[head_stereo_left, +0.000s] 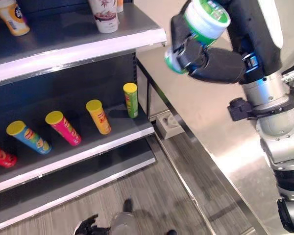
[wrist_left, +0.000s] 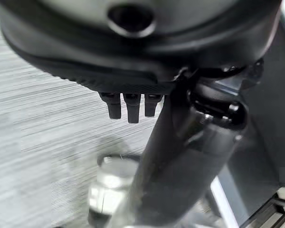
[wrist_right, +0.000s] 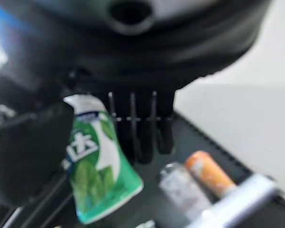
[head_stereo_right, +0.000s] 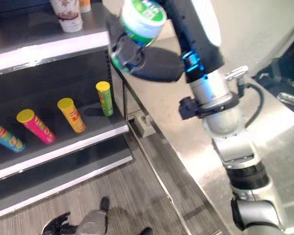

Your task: Put the goods on the table back onto the shelves and tidy them up.

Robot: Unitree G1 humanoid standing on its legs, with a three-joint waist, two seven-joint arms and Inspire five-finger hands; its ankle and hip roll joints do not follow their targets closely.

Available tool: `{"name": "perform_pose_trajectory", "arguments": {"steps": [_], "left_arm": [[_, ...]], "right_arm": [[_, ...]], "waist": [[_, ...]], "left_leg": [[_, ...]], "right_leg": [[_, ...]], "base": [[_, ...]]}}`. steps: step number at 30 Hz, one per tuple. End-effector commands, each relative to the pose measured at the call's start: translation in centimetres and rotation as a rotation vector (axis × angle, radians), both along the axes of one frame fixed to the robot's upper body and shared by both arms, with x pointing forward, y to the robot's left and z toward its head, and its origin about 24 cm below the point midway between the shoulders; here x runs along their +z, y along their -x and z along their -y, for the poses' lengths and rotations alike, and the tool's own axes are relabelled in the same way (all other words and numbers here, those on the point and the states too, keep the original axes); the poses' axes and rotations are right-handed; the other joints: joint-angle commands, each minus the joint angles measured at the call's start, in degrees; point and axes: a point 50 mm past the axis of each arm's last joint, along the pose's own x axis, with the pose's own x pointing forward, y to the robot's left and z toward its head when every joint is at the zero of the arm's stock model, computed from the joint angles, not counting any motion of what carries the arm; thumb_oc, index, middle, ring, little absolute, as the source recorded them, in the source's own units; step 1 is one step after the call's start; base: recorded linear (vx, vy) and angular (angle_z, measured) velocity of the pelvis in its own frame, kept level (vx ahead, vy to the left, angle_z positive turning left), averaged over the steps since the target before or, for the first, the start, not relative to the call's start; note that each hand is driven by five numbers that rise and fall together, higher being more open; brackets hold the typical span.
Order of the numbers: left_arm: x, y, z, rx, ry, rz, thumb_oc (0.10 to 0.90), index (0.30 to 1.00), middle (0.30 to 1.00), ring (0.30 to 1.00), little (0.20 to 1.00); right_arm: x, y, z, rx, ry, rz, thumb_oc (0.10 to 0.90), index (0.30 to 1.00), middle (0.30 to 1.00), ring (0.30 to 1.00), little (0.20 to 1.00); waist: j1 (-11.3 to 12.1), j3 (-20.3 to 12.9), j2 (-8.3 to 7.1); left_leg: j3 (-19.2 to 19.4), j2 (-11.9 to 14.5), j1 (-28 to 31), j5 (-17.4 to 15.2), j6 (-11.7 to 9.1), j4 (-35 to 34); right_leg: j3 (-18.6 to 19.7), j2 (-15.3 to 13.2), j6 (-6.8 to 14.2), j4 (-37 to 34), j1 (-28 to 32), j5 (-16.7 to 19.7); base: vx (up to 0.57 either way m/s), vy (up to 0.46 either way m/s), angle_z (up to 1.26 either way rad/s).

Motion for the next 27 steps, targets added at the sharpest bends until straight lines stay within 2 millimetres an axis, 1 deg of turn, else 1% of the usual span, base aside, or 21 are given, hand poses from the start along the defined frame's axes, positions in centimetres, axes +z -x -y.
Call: {"name": "perform_pose_trajectory", "arguments": {"steps": [1,2,4,5,6,7,8,9,11,12,14,15,16,17,18,19,20,21,22,23,27], "left_arm": [[1.5,-4.2,-0.6,-0.067,-0.052,0.142,0.800,0.900,0.900,0.900,0.900],[1.6,-4.8,-0.5,-0.076,-0.057,0.153,0.800,0.900,0.900,0.900,0.900],[1.6,-5.1,-0.1,-0.087,-0.050,0.157,0.800,0.900,0.900,0.900,0.900],[1.6,-5.2,0.1,-0.098,-0.046,0.157,0.800,0.900,0.900,0.900,0.900],[1.5,-5.3,0.4,-0.116,-0.045,0.152,0.800,0.900,0.900,0.900,0.900],[1.4,-5.1,0.5,-0.127,-0.046,0.144,0.800,0.900,0.900,0.900,0.900],[1.4,-5.1,0.5,-0.127,-0.045,0.144,0.800,0.900,0.900,0.900,0.900],[1.3,-4.8,0.5,-0.150,-0.058,0.128,0.800,0.900,0.900,0.900,0.900],[1.3,-4.8,0.5,-0.150,-0.058,0.128,0.800,0.900,0.900,0.900,0.900],[1.3,-4.5,0.1,-0.156,-0.072,0.116,0.800,0.900,0.900,0.900,0.900],[1.3,-4.5,0.0,-0.159,-0.076,0.114,0.800,0.900,0.900,0.900,0.900],[1.3,-4.1,-0.3,-0.174,-0.087,0.101,0.800,0.900,0.900,0.900,0.900],[1.3,-4.2,-0.3,-0.174,-0.087,0.101,0.800,0.900,0.900,0.900,0.900],[1.3,-4.2,-0.5,-0.186,-0.100,0.094,0.800,0.900,0.900,0.900,0.900],[1.4,-4.4,-0.7,-0.195,-0.109,0.096,0.800,0.900,0.900,0.900,0.900],[1.6,-5.0,-0.6,-0.217,-0.117,0.110,0.800,0.900,0.900,0.900,0.900],[1.8,-4.9,-1.2,-0.193,-0.120,0.115,0.800,0.900,0.900,0.900,0.900],[1.8,-4.9,-1.1,-0.193,-0.118,0.116,0.800,0.900,0.900,0.900,0.900],[1.8,-4.9,-1.2,-0.190,-0.120,0.115,0.800,0.900,0.900,0.900,0.900],[1.7,-4.7,-1.2,-0.182,-0.117,0.108,0.800,0.900,0.900,0.900,0.900],[1.1,-3.3,-0.9,-0.126,-0.080,0.074,0.800,0.900,0.900,0.900,0.900]], "right_arm": [[2.8,0.8,0.1,0.072,-0.123,0.108,0.400,0.300,0.300,0.300,0.300],[3.1,0.9,-0.3,0.108,-0.136,0.110,0.400,0.300,0.300,0.300,0.300],[3.2,1.1,-0.1,0.102,-0.139,0.117,0.400,0.300,0.300,0.300,0.300],[3.4,1.4,0.0,0.102,-0.136,0.131,0.400,0.300,0.300,0.300,0.300],[3.5,1.3,-0.1,0.099,-0.122,0.128,0.400,0.300,0.300,0.300,0.300],[3.5,1.2,-0.3,0.100,-0.116,0.122,0.400,0.300,0.300,0.300,0.300],[3.5,1.2,-0.3,0.101,-0.116,0.122,0.400,0.300,0.300,0.300,0.300],[3.4,0.9,-0.7,0.110,-0.112,0.109,0.400,0.300,0.300,0.300,0.300],[3.4,0.9,-0.7,0.111,-0.111,0.109,0.400,0.300,0.300,0.300,0.300],[3.2,0.4,-1.0,0.092,-0.101,0.095,0.400,0.300,0.300,0.300,0.300],[3.4,0.3,-1.2,0.092,-0.094,0.094,0.400,0.300,0.300,0.300,0.300],[3.3,0.0,-1.8,0.105,-0.095,0.083,0.400,0.300,0.300,0.300,0.300],[3.4,0.0,-1.8,0.106,-0.095,0.084,0.400,0.300,0.300,0.300,0.300],[3.2,-0.2,-1.8,0.091,-0.086,0.080,0.400,0.300,0.300,0.300,0.300],[3.2,-0.4,-1.7,0.073,-0.074,0.077,0.400,0.300,0.300,0.300,0.300],[3.3,-0.4,-1.6,0.047,-0.046,0.080,0.400,0.300,0.300,0.300,0.300],[3.8,-0.4,-1.9,0.046,-0.023,0.097,0.400,0.300,0.300,0.300,0.300],[3.9,-0.4,-1.8,0.040,-0.021,0.097,0.400,0.300,0.300,0.300,0.300],[4.0,-0.5,-1.7,0.041,-0.022,0.094,0.400,0.300,0.300,0.300,0.300],[3.8,-0.5,-1.7,0.045,-0.024,0.086,0.400,0.300,0.300,0.300,0.300],[3.5,-1.7,-2.1,0.022,0.011,0.037,0.400,0.300,0.300,0.300,0.300]], "waist": [[-0.2,-4.8,-2.02],[-1.5,-6.7,-1.54],[-3.1,-7.7,-0.74],[-4.0,-8.2,-0.27],[-4.3,-8.6,0.07],[-4.3,-9.0,0.38],[-4.3,-9.0,0.39],[-4.1,-9.1,1.28],[-4.1,-9.1,1.22],[-3.6,-8.5,1.35],[-3.6,-8.1,1.19],[-3.3,-7.4,1.13],[-3.3,-7.3,1.11],[-3.4,-7.0,1.10],[-4.3,-6.6,0.83],[-6.9,-6.3,0.09],[-7.3,-6.5,-0.46],[-7.3,-6.9,-0.67],[-7.0,-7.4,-1.29],[-6.3,-8.0,-1.68],[-4.6,-9.9,-2.84]], "left_leg": [[4.2,6.0,1.9,-2.6,-3.4,10.7],[6.1,6.5,7.6,-4.0,-4.1,11.5],[7.1,5.1,10.1,-6.4,-4.1,7.8],[9.2,4.7,10.5,-7.9,-3.6,4.3],[9.4,3.7,10.5,-8.5,-3.2,1.8],[9.4,2.6,11.1,-8.7,-2.5,-1.0],[9.4,2.5,11.2,-8.6,-2.5,-1.2],[9.0,-0.1,12.1,-8.3,-0.8,-6.7],[9.0,-0.4,12.1,-8.1,-0.5,-7.1],[8.2,-2.5,11.2,-8.7,0.9,-7.5],[8.1,-3.6,11.0,-8.8,1.8,-7.5],[7.9,-5.1,11.0,-9.4,2.8,-7.6],[7.9,-5.2,11.0,-9.4,2.9,-7.6],[7.2,-5.8,11.0,-9.4,3.2,-7.6],[6.2,-5.9,10.9,-9.5,3.3,-7.6],[4.7,-6.3,10.1,-8.4,3.8,-7.6],[2.9,-6.3,10.1,-8.3,3.8,-7.6],[2.0,-6.3,9.5,-8.0,3.9,-7.6],[0.3,-6.5,8.8,-7.8,4.0,-7.6],[-0.9,-6.7,8.4,-7.6,3.9,-7.6],[-3.7,-5.6,7.9,-6.5,2.9,-7.6]], "right_leg": [[5.5,0.9,0.1,-1.9,-3.6,-4.8],[1.9,-0.1,0.3,-1.6,-5.1,-3.6],[-0.6,-1.2,1.0,-1.4,-5.5,-2.4],[-2.0,-1.9,1.3,-1.1,-5.9,-1.6],[-2.5,-2.6,1.9,-0.6,-6.3,-0.6],[-3.0,-3.3,2.5,-0.2,-6.7,0.1],[-3.0,-3.4,2.6,-0.2,-6.7,0.1],[-3.0,-5.5,4.0,1.4,-8.9,2.2],[-3.0,-5.8,4.2,1.6,-9.1,2.3],[-2.9,-7.9,5.2,3.4,-10.1,3.8],[-2.7,-9.2,5.7,5.0,-10.5,3.9],[-2.2,-11.1,6.5,7.2,-11.2,4.4],[-2.1,-11.2,6.5,7.3,-11.2,4.4],[-0.7,-11.7,6.8,8.4,-11.4,4.0],[2.9,-11.3,6.8,9.5,-12.1,3.5],[13.6,-8.5,5.7,11.3,-15.4,2.0],[24.7,-5.0,6.5,10.0,-15.2,0.5],[27.3,-4.2,6.1,8.6,-14.8,0.1],[28.5,-3.6,5.5,5.8,-13.6,0.3],[28.1,-3.5,5.3,4.6,-12.7,0.3],[24.2,-2.2,5.2,-1.3,-7.6,1.2]], "base": [[-0.13,0.092,1.25],[-0.16,0.131,0.77],[-0.15,0.190,0.93],[-0.10,0.222,1.13],[-0.09,0.244,0.41],[-0.04,0.163,0.66],[-0.13,0.334,0.84],[-0.11,0.260,0.89],[-0.09,0.227,0.39],[-0.09,0.247,0.32],[-0.08,0.230,0.35],[-0.05,0.146,0.41],[-0.07,0.194,0.27],[-0.05,0.074,0.12],[-0.11,0.088,0.14],[-0.06,0.049,0.44],[-0.04,0.028,1.05],[0.04,-0.018,1.42],[0.04,-0.058,1.21],[0.07,-0.080,0.55],[0.07,-0.102,0.63]]}}
